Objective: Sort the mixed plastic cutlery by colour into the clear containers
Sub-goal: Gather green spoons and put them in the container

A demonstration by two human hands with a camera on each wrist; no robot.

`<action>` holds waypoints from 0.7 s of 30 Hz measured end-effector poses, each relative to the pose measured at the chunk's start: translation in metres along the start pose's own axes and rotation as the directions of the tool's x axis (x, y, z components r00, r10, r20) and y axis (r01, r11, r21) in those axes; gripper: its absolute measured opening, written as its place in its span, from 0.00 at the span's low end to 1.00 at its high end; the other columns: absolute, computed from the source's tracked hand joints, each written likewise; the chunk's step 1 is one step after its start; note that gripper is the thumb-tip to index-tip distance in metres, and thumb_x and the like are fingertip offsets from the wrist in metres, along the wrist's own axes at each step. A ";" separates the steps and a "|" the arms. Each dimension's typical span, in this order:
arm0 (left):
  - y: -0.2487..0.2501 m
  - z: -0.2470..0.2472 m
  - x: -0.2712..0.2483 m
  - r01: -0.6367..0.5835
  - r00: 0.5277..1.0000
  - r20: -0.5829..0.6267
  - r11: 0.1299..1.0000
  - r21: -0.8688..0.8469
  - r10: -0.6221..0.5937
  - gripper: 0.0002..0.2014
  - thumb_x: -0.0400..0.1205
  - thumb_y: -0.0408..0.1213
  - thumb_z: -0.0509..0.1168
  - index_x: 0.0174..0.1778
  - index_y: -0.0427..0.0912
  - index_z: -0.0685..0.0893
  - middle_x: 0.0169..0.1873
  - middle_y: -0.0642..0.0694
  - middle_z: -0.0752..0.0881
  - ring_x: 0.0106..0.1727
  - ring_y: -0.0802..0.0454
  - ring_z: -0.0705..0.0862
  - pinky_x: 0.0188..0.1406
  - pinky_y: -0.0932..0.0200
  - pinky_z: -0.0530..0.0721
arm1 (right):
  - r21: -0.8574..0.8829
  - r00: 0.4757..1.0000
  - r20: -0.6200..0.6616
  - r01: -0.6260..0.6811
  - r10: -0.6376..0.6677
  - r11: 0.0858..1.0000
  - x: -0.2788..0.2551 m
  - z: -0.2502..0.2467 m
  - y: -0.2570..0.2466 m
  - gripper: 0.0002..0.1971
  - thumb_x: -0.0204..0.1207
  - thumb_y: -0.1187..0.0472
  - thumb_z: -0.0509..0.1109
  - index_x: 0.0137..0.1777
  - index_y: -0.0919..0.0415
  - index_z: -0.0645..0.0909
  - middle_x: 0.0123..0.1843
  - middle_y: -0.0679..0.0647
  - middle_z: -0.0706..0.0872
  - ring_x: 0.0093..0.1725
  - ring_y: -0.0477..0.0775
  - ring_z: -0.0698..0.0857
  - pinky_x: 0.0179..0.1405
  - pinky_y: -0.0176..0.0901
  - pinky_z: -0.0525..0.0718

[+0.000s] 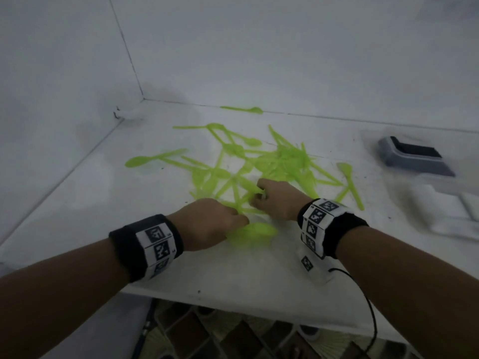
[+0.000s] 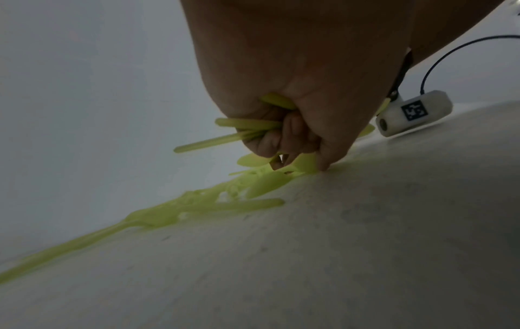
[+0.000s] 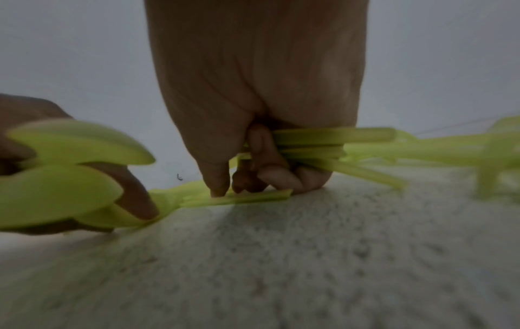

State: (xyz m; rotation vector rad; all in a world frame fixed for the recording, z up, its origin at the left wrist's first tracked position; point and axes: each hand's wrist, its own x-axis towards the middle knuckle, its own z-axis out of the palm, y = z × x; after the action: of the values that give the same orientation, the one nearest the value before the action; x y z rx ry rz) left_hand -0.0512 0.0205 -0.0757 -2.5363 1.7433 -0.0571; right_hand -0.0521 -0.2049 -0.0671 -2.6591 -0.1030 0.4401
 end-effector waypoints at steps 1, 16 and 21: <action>0.000 -0.003 0.004 -0.013 1.000 -0.010 1.000 0.000 0.013 0.24 0.73 0.28 0.73 0.67 0.41 0.84 0.41 0.41 0.87 0.33 0.37 0.86 0.26 0.50 0.81 | 0.001 1.000 0.003 -0.006 0.006 1.000 0.000 0.000 -0.002 0.15 0.87 0.47 0.66 0.57 0.60 0.73 0.49 0.58 0.83 0.48 0.61 0.82 0.42 0.51 0.75; -0.006 -0.040 -0.012 0.176 0.667 -0.321 0.562 -0.808 -0.672 0.14 0.91 0.48 0.59 0.52 0.39 0.73 0.41 0.50 0.87 0.42 0.46 0.84 0.45 0.50 0.80 | 0.041 0.993 0.012 -0.115 0.115 0.993 0.006 0.001 -0.003 0.14 0.84 0.44 0.67 0.58 0.54 0.77 0.55 0.49 0.83 0.61 0.58 0.82 0.57 0.48 0.77; -0.022 -0.030 -0.024 0.030 0.599 -0.264 0.351 -0.936 -0.756 0.06 0.92 0.45 0.57 0.51 0.48 0.70 0.33 0.46 0.83 0.29 0.40 0.86 0.35 0.46 0.81 | 0.253 0.983 0.070 -0.181 0.169 0.950 -0.002 -0.002 -0.010 0.40 0.83 0.39 0.68 0.89 0.56 0.59 0.90 0.52 0.61 0.88 0.56 0.61 0.86 0.51 0.59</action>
State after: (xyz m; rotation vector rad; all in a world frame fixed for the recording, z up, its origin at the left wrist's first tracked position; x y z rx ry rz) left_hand -0.0413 0.0496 -0.0437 -4.2544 1.2176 -0.1869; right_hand -0.0530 -0.1969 -0.0606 -2.4088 0.1672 0.5355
